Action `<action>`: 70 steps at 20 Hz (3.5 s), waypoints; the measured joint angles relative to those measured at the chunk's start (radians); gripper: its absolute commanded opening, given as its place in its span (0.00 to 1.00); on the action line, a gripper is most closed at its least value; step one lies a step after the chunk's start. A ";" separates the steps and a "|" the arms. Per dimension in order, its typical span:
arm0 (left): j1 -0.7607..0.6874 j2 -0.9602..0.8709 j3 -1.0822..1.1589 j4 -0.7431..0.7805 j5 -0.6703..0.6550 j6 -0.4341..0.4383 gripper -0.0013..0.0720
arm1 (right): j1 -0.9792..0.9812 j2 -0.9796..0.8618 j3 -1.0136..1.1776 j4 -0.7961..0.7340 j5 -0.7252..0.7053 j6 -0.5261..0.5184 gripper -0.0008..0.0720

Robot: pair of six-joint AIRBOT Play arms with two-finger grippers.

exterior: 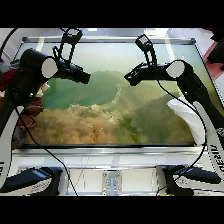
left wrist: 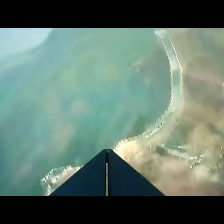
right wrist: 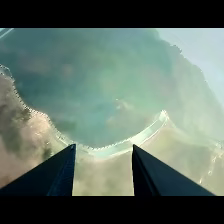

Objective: Fold the shirts.

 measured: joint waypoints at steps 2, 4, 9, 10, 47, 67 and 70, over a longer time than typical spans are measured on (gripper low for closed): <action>0.000 -0.006 0.000 0.029 0.055 0.000 0.04 | 0.000 0.000 0.000 0.000 -0.026 0.000 0.57; 0.008 -0.018 0.000 0.113 0.124 -0.018 0.04 | 0.000 0.000 0.000 0.000 -0.048 0.000 0.57; 0.224 -0.058 0.000 0.434 0.307 -0.370 0.51 | 0.000 0.000 0.000 0.000 -0.078 0.000 0.57; 0.312 -0.070 0.000 0.434 0.336 -0.467 0.51 | 0.000 0.000 0.000 -0.001 -0.082 0.000 0.57; 0.644 -0.614 0.455 -1.167 -0.021 0.443 0.02 | -0.029 0.025 0.002 -0.125 -0.196 0.348 0.57; -0.176 -0.581 0.486 -0.180 -0.162 0.102 0.88 | -0.535 0.146 -0.287 -0.172 0.373 0.294 0.58; -0.178 -0.581 0.476 -0.141 -0.168 0.077 0.88 | -0.585 0.102 -0.415 -0.093 0.384 0.242 0.64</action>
